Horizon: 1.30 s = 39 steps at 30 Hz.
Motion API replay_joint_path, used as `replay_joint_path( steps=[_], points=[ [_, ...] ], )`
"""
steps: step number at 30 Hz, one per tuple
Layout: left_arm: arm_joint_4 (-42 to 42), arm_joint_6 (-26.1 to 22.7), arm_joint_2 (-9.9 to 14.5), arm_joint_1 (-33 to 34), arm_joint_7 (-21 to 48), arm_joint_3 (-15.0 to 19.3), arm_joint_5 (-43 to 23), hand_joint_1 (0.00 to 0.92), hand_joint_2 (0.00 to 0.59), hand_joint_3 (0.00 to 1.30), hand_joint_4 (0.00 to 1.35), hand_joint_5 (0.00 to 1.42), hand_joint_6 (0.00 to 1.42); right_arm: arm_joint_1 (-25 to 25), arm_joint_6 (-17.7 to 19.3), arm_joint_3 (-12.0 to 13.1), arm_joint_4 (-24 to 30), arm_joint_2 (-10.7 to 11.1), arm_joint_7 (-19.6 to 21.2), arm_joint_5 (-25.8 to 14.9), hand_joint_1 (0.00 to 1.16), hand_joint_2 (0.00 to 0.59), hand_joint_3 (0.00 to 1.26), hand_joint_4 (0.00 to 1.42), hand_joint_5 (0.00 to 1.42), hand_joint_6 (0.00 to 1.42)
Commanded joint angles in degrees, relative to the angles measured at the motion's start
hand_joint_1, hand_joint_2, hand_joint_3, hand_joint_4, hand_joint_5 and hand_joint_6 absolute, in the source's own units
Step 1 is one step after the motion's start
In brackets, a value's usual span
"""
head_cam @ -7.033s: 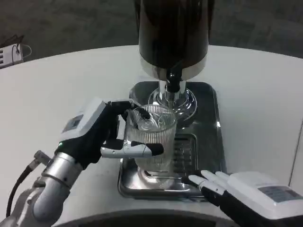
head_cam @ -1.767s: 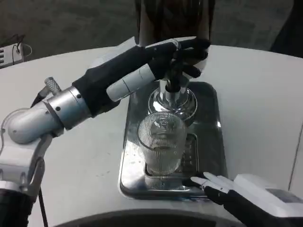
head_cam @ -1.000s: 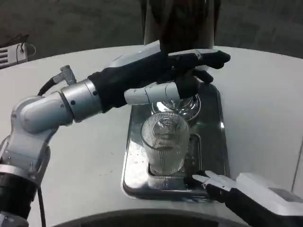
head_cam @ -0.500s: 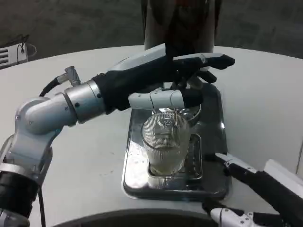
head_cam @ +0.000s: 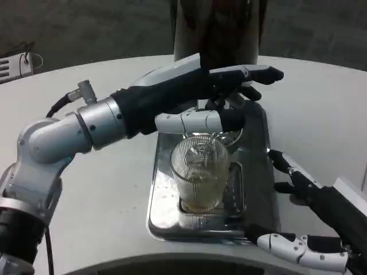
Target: Grasp the cup under the faucet to collect the drink, then remove the cup.
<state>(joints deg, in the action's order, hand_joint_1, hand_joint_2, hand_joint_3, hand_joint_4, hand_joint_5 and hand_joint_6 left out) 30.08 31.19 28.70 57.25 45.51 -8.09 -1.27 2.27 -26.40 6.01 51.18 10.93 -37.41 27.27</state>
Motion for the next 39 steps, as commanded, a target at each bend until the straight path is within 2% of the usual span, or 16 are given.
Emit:
replay_joint_path(
  steps=[1,6,11,19,39],
  points=[
    [1.13,-0.67,0.95,-1.95,1.66,-2.04,3.16,0.000,0.048,0.14,0.10,0.20,0.27,-1.34,2.85,-1.16,-4.49,0.79,4.89,-3.35,0.72,0.255,0.00,0.00,0.09,0.10],
    [1.02,-0.51,1.24,-1.97,1.58,-1.98,3.20,0.000,0.048,0.14,0.10,0.20,0.27,-3.76,4.91,-2.37,-10.96,1.72,9.09,-6.24,0.74,0.240,0.00,0.00,0.07,0.08],
    [0.93,-0.33,1.41,-1.99,1.55,-1.98,3.27,0.000,0.048,0.14,0.10,0.20,0.27,-6.14,8.00,-3.62,-16.68,1.71,14.04,-7.81,0.75,0.232,0.00,0.00,0.06,0.08],
    [0.68,-0.22,1.67,-2.02,1.47,-1.88,3.25,0.000,0.048,0.14,0.10,0.20,0.26,-9.40,10.81,-5.33,-22.72,1.98,19.16,-9.11,0.77,0.234,0.00,0.00,0.05,0.07],
    [-0.38,-0.28,2.42,-2.19,1.62,-1.79,2.93,0.000,0.047,0.14,0.10,0.19,0.26,-13.80,13.51,-8.86,-29.87,1.59,24.90,-10.89,0.77,0.234,0.00,0.00,0.05,0.06]
  ],
)
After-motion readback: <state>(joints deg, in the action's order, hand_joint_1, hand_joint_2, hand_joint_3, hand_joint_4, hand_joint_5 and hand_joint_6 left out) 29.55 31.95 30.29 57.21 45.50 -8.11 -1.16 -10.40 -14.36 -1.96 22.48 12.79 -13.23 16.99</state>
